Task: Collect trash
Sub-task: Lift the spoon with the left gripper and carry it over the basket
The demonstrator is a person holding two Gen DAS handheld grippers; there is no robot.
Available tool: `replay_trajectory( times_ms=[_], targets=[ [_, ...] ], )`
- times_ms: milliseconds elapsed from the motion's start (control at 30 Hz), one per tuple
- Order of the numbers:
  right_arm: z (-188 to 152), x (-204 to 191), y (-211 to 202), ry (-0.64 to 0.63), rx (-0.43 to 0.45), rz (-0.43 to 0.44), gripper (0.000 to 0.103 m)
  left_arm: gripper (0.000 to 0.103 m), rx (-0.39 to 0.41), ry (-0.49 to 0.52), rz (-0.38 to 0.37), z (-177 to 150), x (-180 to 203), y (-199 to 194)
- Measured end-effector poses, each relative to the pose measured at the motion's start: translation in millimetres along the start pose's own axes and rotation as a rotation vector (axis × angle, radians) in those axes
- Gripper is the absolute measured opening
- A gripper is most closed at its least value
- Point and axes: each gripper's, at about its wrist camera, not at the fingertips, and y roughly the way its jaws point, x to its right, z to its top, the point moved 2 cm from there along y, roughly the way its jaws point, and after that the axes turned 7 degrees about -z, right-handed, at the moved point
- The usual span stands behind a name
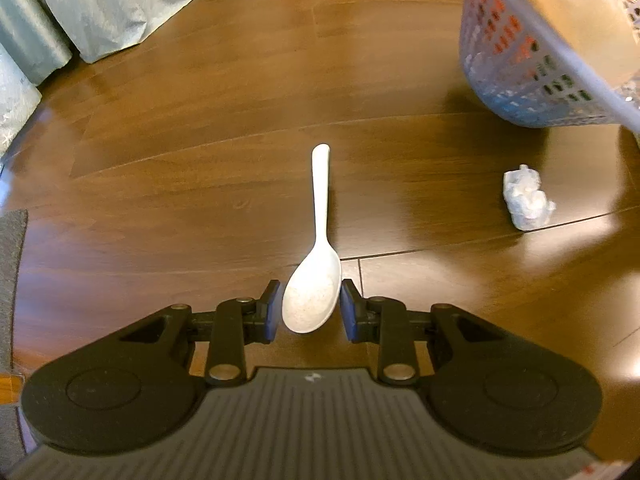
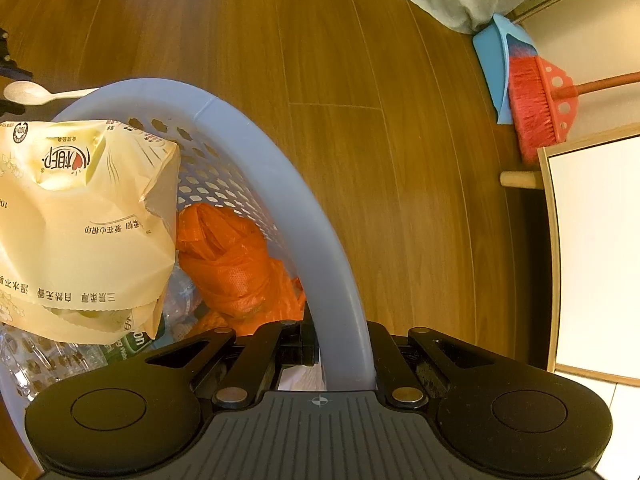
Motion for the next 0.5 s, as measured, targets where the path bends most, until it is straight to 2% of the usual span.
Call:
replay_trajectory(
  times_ms=[267, 500],
  targets=[
    [0.7, 0.0, -0.5, -0.002, 0.002, -0.001, 0.000, 0.026, 0.022, 0.004, 0.009, 3.3, 7.9, -38.8],
    [0.8, 0.4, -0.7, 0.002, 0.002, 0.001, 0.000, 0.026, 0.058, 0.046, 0.031, 15.0, 15.4, -85.8]
  ],
)
